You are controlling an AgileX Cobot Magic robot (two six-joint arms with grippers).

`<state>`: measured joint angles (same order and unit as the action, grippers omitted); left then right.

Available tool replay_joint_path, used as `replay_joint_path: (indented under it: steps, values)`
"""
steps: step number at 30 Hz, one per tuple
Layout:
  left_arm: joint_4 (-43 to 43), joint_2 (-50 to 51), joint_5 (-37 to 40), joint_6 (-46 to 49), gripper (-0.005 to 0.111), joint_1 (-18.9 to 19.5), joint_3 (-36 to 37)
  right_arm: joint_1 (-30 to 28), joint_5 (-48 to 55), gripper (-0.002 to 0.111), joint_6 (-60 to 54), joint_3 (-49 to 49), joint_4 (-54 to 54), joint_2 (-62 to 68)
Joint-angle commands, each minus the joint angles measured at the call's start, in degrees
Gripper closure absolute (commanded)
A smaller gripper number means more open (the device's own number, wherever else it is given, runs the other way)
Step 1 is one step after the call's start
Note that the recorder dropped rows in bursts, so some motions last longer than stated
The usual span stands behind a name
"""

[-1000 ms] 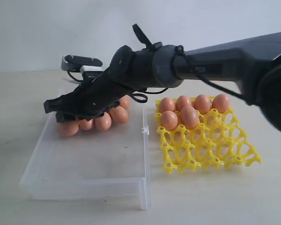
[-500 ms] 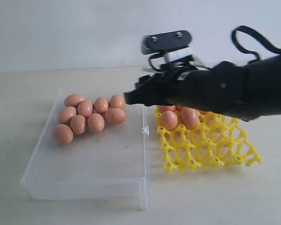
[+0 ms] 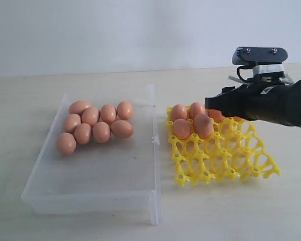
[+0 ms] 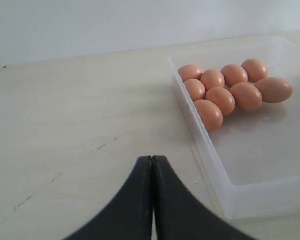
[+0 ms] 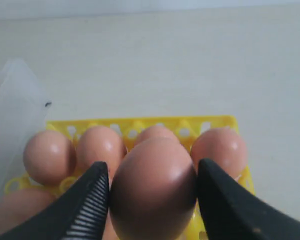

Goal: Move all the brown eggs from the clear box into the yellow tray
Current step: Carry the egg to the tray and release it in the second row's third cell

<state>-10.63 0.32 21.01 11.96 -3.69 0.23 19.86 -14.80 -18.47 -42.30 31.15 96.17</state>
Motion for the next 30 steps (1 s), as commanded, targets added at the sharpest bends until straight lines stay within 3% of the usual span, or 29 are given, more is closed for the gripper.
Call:
replay_joint_path:
  steps: [1, 25, 30]
  values:
    - [-0.2, -0.3, -0.6, 0.0, 0.107, -0.2, -0.2, -0.3, 0.8, 0.108, 0.7, -0.6, -1.3, 3.7]
    - [-0.2, -0.3, -0.6, 0.0, 0.107, -0.2, -0.2, -3.3, 2.5, 0.108, 0.5, -3.4, -3.3, 7.2]
    - [-0.2, -0.3, -0.6, 0.0, 0.107, -0.2, -0.2, -3.3, 3.1, 0.089, 2.2, -3.4, -3.3, 7.1]
